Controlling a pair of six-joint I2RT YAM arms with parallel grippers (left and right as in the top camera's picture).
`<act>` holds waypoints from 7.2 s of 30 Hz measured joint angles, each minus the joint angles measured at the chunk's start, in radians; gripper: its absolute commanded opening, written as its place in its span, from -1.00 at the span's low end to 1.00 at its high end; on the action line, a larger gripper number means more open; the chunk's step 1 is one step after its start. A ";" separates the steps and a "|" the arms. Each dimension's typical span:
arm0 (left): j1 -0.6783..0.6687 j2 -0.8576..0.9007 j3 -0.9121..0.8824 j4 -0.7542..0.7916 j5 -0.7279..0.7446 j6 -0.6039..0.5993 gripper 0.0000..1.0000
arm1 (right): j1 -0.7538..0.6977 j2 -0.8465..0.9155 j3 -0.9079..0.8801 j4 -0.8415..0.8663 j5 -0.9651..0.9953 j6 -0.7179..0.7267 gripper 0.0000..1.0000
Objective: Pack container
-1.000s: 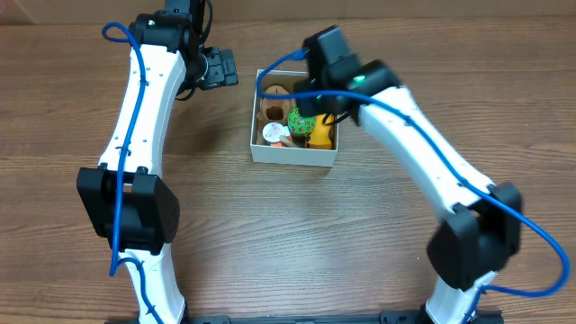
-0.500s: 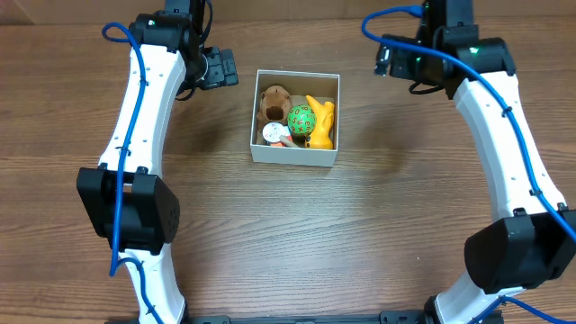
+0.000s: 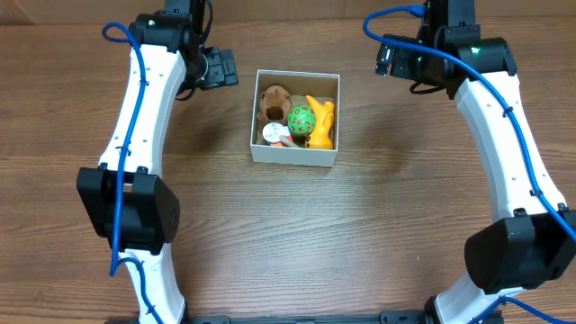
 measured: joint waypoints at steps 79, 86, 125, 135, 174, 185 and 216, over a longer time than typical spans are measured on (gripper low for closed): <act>0.000 0.000 0.000 0.000 0.000 0.000 1.00 | 0.001 -1.796 -1.664 1.028 -0.014 -0.315 1.00; 0.000 0.000 0.000 0.000 0.000 0.000 1.00 | 0.001 -1.815 -1.692 1.079 -0.014 -0.315 1.00; 0.000 0.000 0.000 0.000 0.000 0.000 1.00 | 0.001 -1.816 -1.796 0.892 0.004 -0.205 1.00; 0.000 0.000 0.000 0.000 0.000 0.000 1.00 | 0.001 -1.816 -1.796 0.892 0.004 -0.205 1.00; -0.070 -1.219 -0.396 0.117 -0.216 0.012 1.00 | 0.001 -1.816 -1.796 0.891 0.004 -0.204 1.00; 0.131 -1.765 -1.164 0.541 -0.211 0.012 1.00 | 0.001 -1.817 -1.796 0.893 0.004 -0.203 1.00; 0.169 -2.101 -2.052 1.212 -0.005 0.107 0.99 | 0.001 -1.817 -1.796 0.892 0.004 -0.203 1.00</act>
